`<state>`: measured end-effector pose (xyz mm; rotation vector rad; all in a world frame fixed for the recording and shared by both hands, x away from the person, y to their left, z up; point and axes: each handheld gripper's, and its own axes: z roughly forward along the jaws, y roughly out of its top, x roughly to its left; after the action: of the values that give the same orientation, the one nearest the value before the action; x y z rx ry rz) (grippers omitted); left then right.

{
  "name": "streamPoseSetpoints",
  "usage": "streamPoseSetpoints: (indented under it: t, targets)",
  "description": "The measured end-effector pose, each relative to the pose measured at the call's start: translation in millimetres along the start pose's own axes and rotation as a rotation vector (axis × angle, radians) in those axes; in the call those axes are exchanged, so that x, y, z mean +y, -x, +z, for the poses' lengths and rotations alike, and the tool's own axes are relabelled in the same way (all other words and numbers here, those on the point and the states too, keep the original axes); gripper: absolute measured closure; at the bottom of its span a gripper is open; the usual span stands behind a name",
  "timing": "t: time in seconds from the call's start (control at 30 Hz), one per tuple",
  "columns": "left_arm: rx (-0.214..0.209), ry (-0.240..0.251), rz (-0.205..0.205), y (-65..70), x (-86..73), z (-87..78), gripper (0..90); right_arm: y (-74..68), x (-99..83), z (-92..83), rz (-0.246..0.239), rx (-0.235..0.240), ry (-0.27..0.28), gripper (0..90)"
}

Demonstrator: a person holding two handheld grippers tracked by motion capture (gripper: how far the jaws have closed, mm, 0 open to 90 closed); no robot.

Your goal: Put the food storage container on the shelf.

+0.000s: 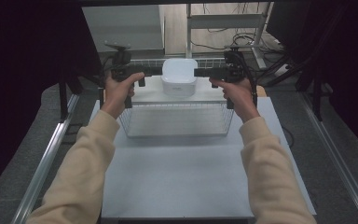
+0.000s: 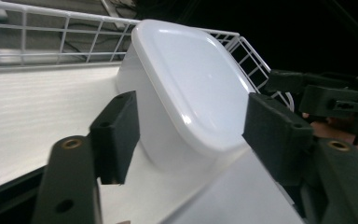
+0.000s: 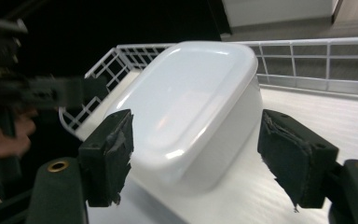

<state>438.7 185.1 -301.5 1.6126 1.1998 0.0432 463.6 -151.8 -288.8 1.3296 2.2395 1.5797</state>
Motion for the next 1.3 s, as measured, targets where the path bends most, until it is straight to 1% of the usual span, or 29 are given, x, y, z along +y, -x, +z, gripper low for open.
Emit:
streamPoseSetpoints:
  t: [0.03, 0.1, 0.2, 0.27, 0.3, 0.33, 0.37, 0.4, 0.43, 0.47, 0.5, 0.53, 0.57, 0.6, 0.67, 0.77, 0.83, 0.9, 0.97, 1.03, 1.07, 1.13, 1.17, 1.23, 1.3]
  targets:
    - [0.002, 0.005, 0.005, 1.3, -3.3, -3.9, 31.5, -3.5, -4.8, -6.1, -0.036, -0.012, -0.010, 25.9]
    - [0.008, 0.009, 0.029, 2.8, -11.4, -13.4, 30.5, -9.1, -13.2, -15.3, -0.082, -0.028, -0.015, 26.0]
    - [0.037, 0.014, 0.078, 6.8, -29.0, -29.6, 29.4, -17.1, -29.1, -30.8, -0.142, -0.051, -0.027, 26.1]
    - [0.058, 0.017, 0.119, 11.6, -44.4, -42.3, 28.9, -20.7, -41.7, -42.3, -0.178, -0.068, -0.017, 26.1]
    - [0.057, 0.018, 0.128, 14.0, -52.1, -47.7, 28.6, -22.2, -48.8, -48.1, -0.184, -0.067, -0.011, 26.1]
    - [0.049, 0.018, 0.132, 16.1, -58.1, -51.5, 28.4, -23.1, -56.6, -53.6, -0.188, -0.064, 0.000, 26.0]
    - [0.038, 0.016, 0.143, 20.0, -68.2, -57.2, 28.2, -23.7, -62.6, -57.6, -0.188, -0.062, 0.007, 26.1]
    - [0.036, 0.013, 0.152, 22.6, -74.5, -59.9, 27.8, -24.5, -73.0, -63.6, -0.200, -0.063, 0.015, 25.9]
    - [0.036, 0.007, 0.169, 26.1, -84.8, -64.4, 27.2, -25.7, -89.7, -73.2, -0.218, -0.077, 0.026, 25.4]
    - [0.036, 0.011, 0.176, 27.8, -90.9, -66.9, 27.2, -25.7, -89.7, -73.2, -0.218, -0.077, 0.026, 25.4]
    - [0.037, 0.013, 0.188, 30.0, -100.8, -70.4, 27.1, -26.0, -106.1, -82.0, -0.226, -0.084, 0.030, 25.2]
    - [0.040, 0.013, 0.199, 30.8, -106.4, -72.1, 27.1, -26.0, -106.1, -82.0, -0.226, -0.084, 0.030, 25.2]
    - [0.051, 0.013, 0.216, 32.2, -115.5, -74.4, 27.1, -25.9, -112.2, -85.1, -0.227, -0.083, 0.036, 25.1]
    - [0.059, 0.012, 0.230, 32.4, -120.7, -75.6, 27.0, -25.4, -121.8, -90.2, -0.234, -0.084, 0.038, 25.1]
    - [0.073, 0.009, 0.251, 31.6, -134.2, -77.8, 27.1, -24.2, -134.8, -96.3, -0.240, -0.088, 0.045, 25.2]
    - [0.094, 0.005, 0.272, 26.0, -157.5, -78.9, 27.2, -19.6, -157.7, -104.4, -0.229, -0.085, 0.048, 25.3]
    - [0.106, -0.002, 0.277, 21.5, -166.9, -78.7, 27.3, -15.7, -171.2, -107.5, -0.227, -0.093, 0.049, 25.3]
    - [0.128, -0.016, 0.278, 14.4, -181.2, -77.5, 27.3, -12.0, -181.7, -109.9, -0.222, -0.100, 0.049, 25.3]
    - [0.145, -0.030, 0.271, 7.6, -193.7, -75.3, 27.2, -7.2, -192.8, -111.6, -0.215, -0.101, 0.053, 25.3]
    - [0.146, -0.046, 0.250, 0.4, -204.9, -72.6, 27.2, -1.9, -203.2, -111.5, -0.216, -0.098, 0.037, 25.3]
    - [0.146, -0.053, 0.241, -2.9, -210.0, -71.8, 27.1, 0.9, -209.1, -110.3, -0.224, -0.107, 0.024, 25.3]
    - [0.147, -0.052, 0.230, -8.4, -219.6, -71.2, 27.0, 4.5, -216.7, -107.1, -0.254, -0.136, -0.017, 23.5]
    - [0.148, -0.053, 0.228, -10.5, -222.3, -70.7, 27.0, 5.7, -220.7, -106.2, -0.256, -0.137, -0.025, 23.2]
    - [0.164, -0.075, 0.226, -15.2, -227.6, -68.3, 26.2, 8.5, -226.8, -104.7, -0.251, -0.123, -0.035, 23.1]
    - [0.162, -0.070, 0.210, -18.2, -230.5, -67.6, 26.0, 12.1, -231.7, -102.3, -0.249, -0.136, -0.048, 22.8]
